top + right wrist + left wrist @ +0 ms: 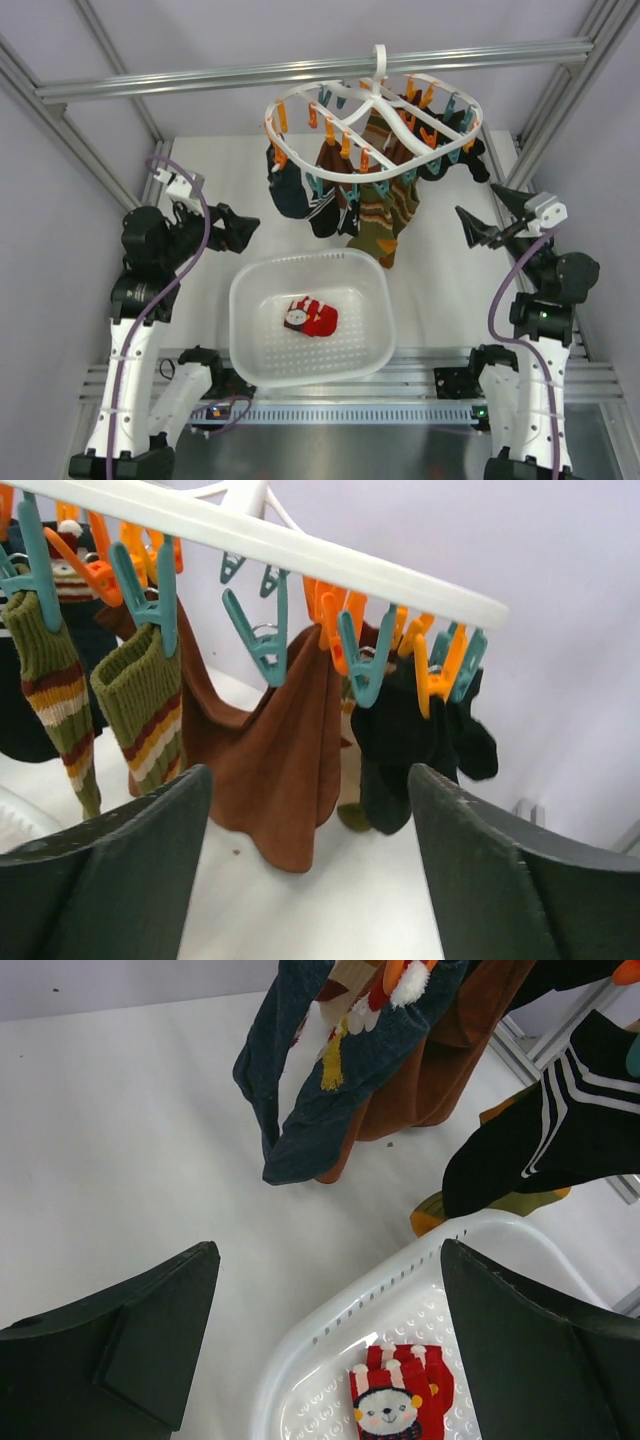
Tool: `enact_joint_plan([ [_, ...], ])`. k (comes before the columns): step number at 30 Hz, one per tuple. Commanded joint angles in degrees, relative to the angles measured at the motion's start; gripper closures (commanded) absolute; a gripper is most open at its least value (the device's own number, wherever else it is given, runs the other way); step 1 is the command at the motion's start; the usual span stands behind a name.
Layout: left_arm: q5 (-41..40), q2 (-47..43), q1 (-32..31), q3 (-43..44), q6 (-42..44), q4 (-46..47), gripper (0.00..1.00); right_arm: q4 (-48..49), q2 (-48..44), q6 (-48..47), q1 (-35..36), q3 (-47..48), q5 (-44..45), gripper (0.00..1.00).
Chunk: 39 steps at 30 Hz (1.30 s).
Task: Clip the socks to the hanger
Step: Open the clamp at the hanger.
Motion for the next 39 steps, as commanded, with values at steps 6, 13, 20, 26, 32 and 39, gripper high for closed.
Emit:
enact_joint_plan([
  [6, 4.09, 2.89, 0.30, -2.32, -4.01, 9.41, 0.04, 27.97, 8.27, 0.69, 0.81, -1.03, -2.79, 0.39],
  [13, 4.53, 5.62, 0.21, -2.94, -5.51, 12.31, 0.05, 29.50, 16.36, -4.73, 4.41, 3.19, -4.47, 0.45],
  [20, 4.97, 6.06, 0.21, -3.29, -6.12, 13.28, 0.06, 27.39, 20.23, -7.31, 8.46, 6.70, 5.35, 0.50],
  [26, 5.32, 4.83, 0.21, -4.70, -5.86, 15.29, 0.06, 27.04, 21.90, -2.14, 10.22, 9.43, 10.47, 0.54],
  [32, 5.58, 4.83, 0.21, -4.79, -6.56, 16.97, 0.07, 22.91, 22.43, -3.00, 12.94, 11.01, 15.05, 0.59],
  [39, 7.17, 4.92, 0.21, -4.00, -5.25, 18.73, 0.07, 20.97, 24.28, -6.78, 14.08, 10.49, 17.50, 0.64],
])
